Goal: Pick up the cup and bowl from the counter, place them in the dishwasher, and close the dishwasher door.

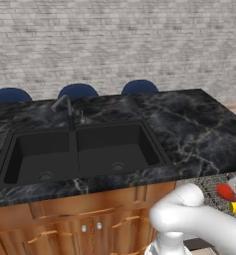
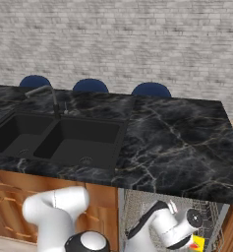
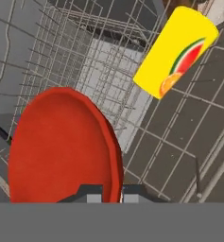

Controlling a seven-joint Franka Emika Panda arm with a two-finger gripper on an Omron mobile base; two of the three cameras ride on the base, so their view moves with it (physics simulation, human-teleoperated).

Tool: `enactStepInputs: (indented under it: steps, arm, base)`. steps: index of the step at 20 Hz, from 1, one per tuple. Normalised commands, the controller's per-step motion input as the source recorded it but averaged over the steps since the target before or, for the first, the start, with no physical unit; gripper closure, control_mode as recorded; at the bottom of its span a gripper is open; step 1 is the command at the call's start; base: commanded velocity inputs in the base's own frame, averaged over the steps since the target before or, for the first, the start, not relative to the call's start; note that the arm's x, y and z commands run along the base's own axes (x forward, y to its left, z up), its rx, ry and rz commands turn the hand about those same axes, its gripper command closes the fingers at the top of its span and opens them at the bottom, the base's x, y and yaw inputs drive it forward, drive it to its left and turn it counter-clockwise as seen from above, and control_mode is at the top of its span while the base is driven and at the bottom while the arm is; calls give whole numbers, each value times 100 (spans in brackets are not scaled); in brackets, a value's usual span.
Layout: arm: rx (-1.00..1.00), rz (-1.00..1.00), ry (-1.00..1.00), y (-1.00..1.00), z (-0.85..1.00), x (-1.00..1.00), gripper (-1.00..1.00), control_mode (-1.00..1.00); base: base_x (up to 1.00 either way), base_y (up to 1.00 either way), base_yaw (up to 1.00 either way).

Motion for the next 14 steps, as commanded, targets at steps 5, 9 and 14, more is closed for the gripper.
enactStepInputs:
  steps: [5,9,14]
  arm:
    - [1,0,1,0,-40,26,100,-100]
    - [7,0,0,0,-49,6,100,-100]
    - [8,0,0,0,-56,8,100,-100]
  base:
    - [0,0,0]
    - [0,0,0]
    - [0,0,0]
